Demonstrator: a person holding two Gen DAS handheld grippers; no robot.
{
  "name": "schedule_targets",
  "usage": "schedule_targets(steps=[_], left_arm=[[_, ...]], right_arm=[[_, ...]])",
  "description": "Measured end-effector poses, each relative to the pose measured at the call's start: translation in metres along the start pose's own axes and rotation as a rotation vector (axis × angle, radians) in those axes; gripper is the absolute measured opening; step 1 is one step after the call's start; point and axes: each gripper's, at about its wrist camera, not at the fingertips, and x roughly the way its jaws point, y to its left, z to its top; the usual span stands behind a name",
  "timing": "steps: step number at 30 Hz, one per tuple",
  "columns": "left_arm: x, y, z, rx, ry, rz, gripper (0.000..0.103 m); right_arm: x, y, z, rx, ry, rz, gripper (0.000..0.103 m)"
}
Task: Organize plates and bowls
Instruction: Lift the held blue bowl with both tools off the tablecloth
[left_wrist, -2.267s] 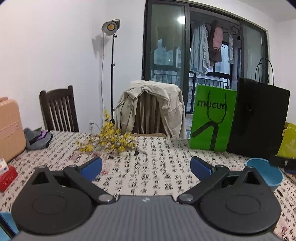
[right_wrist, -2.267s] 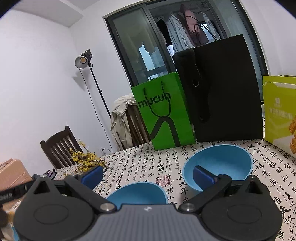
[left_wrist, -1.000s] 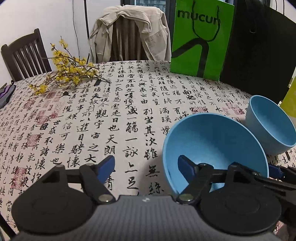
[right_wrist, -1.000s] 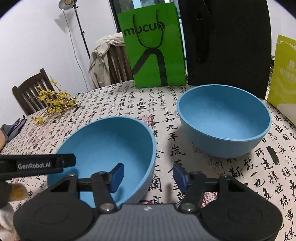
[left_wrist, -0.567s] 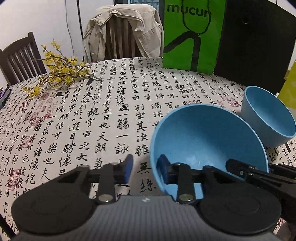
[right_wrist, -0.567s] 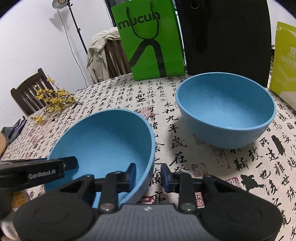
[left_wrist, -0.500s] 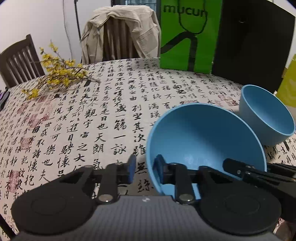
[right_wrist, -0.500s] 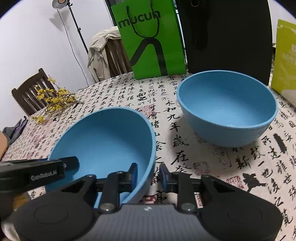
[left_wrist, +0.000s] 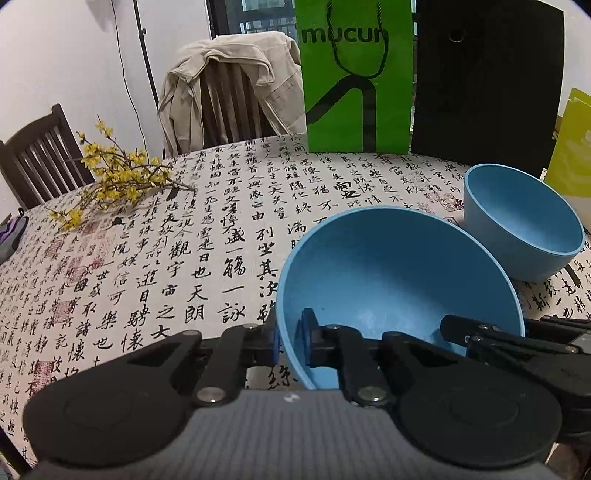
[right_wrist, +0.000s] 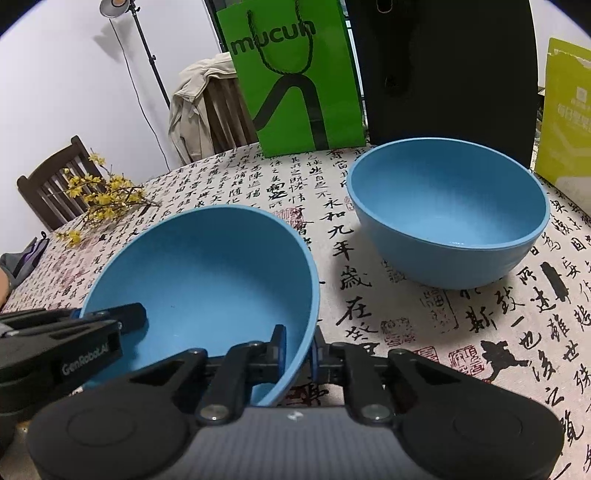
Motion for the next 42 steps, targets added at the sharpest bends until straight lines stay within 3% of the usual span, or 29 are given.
schedule_targets(steps=[24,42], left_arm=[[-0.050,0.009,-0.006,0.020,-0.154,0.069,0.013],[-0.083,0.020,-0.021,-0.013,-0.199,0.055,0.014]], right_arm=[[-0.046,0.022,-0.009,-0.073,-0.140,0.028,0.013],[-0.079,0.036,-0.012,-0.102,-0.209,0.014,0.013]])
